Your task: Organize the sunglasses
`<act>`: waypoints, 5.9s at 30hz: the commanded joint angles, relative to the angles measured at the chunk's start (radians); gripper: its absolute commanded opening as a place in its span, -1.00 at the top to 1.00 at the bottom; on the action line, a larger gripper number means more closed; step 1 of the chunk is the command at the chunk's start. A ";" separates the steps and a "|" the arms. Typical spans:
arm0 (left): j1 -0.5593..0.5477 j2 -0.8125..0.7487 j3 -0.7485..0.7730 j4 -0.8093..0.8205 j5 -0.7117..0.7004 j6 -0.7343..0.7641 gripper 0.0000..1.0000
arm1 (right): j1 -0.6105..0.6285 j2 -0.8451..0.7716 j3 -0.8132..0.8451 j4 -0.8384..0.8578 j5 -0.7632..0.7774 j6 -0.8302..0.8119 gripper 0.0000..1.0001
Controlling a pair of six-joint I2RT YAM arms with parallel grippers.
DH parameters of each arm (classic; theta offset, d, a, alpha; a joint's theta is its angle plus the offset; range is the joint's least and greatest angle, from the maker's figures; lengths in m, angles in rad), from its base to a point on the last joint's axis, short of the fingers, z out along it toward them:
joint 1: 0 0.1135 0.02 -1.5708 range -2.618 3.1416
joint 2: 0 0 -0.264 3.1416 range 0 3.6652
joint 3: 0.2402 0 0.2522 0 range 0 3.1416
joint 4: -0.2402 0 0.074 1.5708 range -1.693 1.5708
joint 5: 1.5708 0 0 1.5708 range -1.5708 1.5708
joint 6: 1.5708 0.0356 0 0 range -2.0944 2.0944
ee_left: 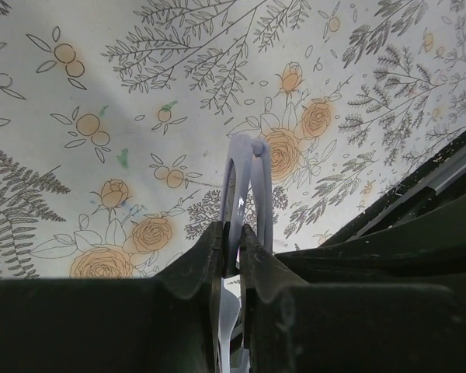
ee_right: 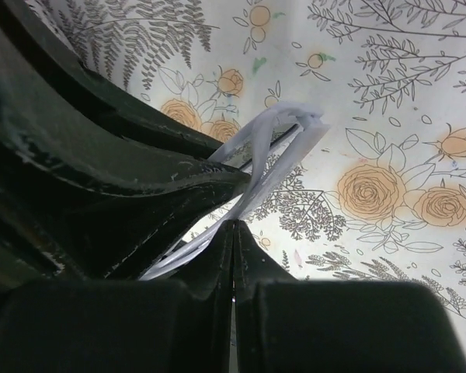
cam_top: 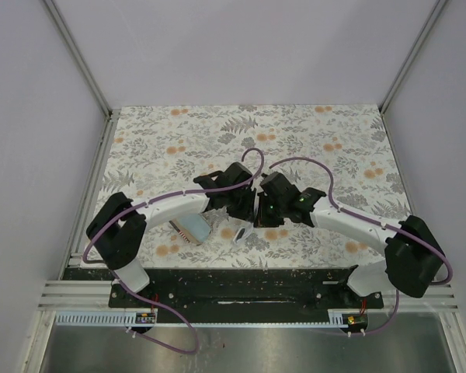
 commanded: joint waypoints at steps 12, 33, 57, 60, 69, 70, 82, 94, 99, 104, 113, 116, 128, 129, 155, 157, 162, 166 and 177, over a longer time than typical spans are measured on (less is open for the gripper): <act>0.040 -0.039 -0.078 0.323 0.145 -0.173 0.90 | -0.029 -0.304 -0.146 -0.002 0.131 0.100 0.41; 0.054 -0.168 -0.247 0.593 0.189 -0.347 0.88 | -0.060 -0.370 -0.271 0.280 0.000 0.228 0.00; 0.154 -0.405 -0.306 0.443 0.174 -0.327 -0.55 | -0.060 -0.339 -0.262 0.231 0.037 0.218 0.92; 0.218 -0.523 -0.319 0.290 0.125 -0.289 -0.62 | -0.060 -0.307 -0.234 0.213 0.032 0.177 0.92; 0.381 -0.841 -0.401 -0.181 -0.162 -0.370 -0.66 | -0.037 0.013 0.102 0.121 -0.125 -0.163 1.00; 0.402 -0.867 -0.421 -0.196 -0.173 -0.385 -0.66 | -0.025 0.058 0.154 0.100 -0.135 -0.189 1.00; 0.631 -1.170 -0.473 -0.506 -0.447 -0.509 -0.54 | 0.161 0.493 0.678 -0.121 -0.201 -0.441 1.00; 0.668 -1.108 -0.550 -0.444 -0.397 -0.520 -0.45 | 0.222 0.781 1.010 -0.290 -0.141 -0.535 1.00; 0.672 -1.059 -0.573 -0.382 -0.345 -0.490 -0.36 | 0.222 0.840 1.059 -0.329 -0.084 -0.575 1.00; 0.672 -1.028 -0.610 -0.309 -0.300 -0.477 -0.29 | 0.222 0.877 1.079 -0.336 -0.049 -0.602 1.00; 0.674 -0.946 -0.674 -0.117 -0.162 -0.439 -0.04 | 0.202 0.905 1.069 -0.336 -0.014 -0.605 1.00; 0.672 -0.900 -0.710 0.004 -0.081 -0.436 0.00 | 0.192 0.888 1.030 -0.307 -0.041 -0.589 1.00; 0.672 -0.639 -0.675 0.300 0.044 -0.358 0.15 | 0.140 0.814 0.898 -0.183 -0.153 -0.500 1.00; 0.672 -0.627 -0.665 0.300 0.040 -0.353 0.15 | 0.136 0.811 0.901 -0.181 -0.159 -0.498 1.00; 0.703 -0.337 -0.495 0.360 0.097 -0.255 0.14 | 0.098 0.886 1.050 -0.206 -0.169 -0.464 1.00; 0.703 -0.321 -0.484 0.365 0.100 -0.253 0.15 | 0.093 0.902 1.055 -0.206 -0.172 -0.461 1.00; 0.701 -0.295 -0.463 0.366 0.108 -0.240 0.16 | 0.069 0.896 1.010 -0.149 -0.224 -0.424 1.00; 0.703 -0.280 -0.440 0.354 0.097 -0.223 0.16 | 0.031 0.844 0.928 -0.076 -0.288 -0.372 1.00; 0.703 -0.189 -0.380 0.371 0.119 -0.203 0.19 | 0.006 0.747 0.779 -0.039 -0.331 -0.254 1.00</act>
